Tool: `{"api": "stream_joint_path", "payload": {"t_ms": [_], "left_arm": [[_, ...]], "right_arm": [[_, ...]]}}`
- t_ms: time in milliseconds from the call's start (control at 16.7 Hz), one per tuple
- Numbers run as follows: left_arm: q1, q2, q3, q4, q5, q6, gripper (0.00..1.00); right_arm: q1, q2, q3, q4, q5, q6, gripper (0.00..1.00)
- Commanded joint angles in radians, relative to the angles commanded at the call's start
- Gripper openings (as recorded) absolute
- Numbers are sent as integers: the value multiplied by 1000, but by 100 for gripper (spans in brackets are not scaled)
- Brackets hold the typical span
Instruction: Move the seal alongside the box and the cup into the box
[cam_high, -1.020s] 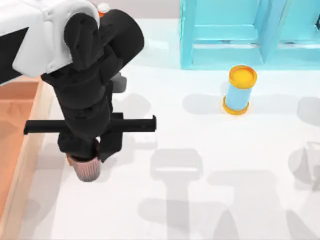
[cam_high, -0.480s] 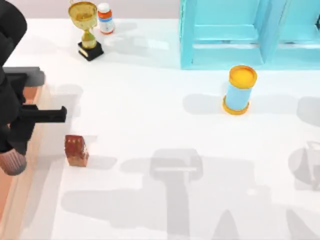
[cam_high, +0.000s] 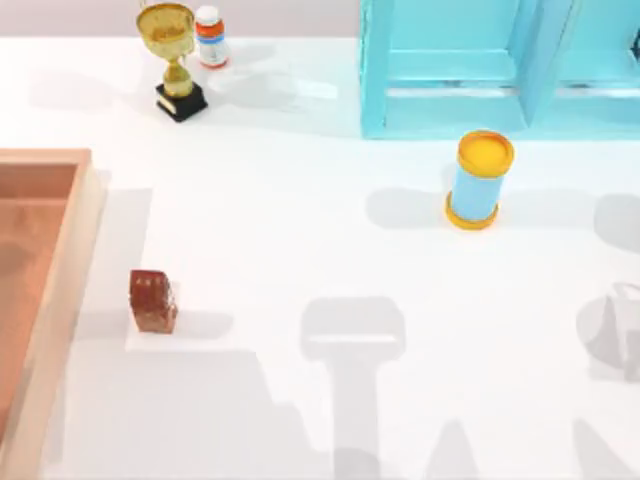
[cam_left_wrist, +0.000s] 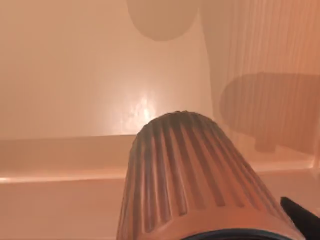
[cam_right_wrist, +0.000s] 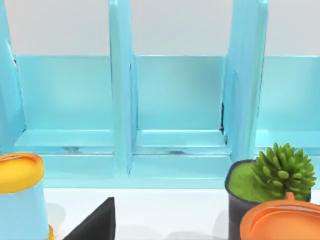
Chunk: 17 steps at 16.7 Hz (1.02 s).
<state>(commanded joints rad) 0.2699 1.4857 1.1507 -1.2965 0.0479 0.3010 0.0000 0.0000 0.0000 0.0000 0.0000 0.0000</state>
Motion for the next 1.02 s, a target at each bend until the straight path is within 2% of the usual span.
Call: {"api": "stream_joint_path", "payload": {"t_ms": [240,660,1020], "left_arm": [[91,-56,-45,23,18,83,0],[97,-43,-38,58,7,86,0],[93,-16,-102,186,-62,88,0]], "right_arm": [[0,0,0,0,0,0,100],[0,0,0,0,0,0,100],[0,0,0,0,0,0,100]]}}
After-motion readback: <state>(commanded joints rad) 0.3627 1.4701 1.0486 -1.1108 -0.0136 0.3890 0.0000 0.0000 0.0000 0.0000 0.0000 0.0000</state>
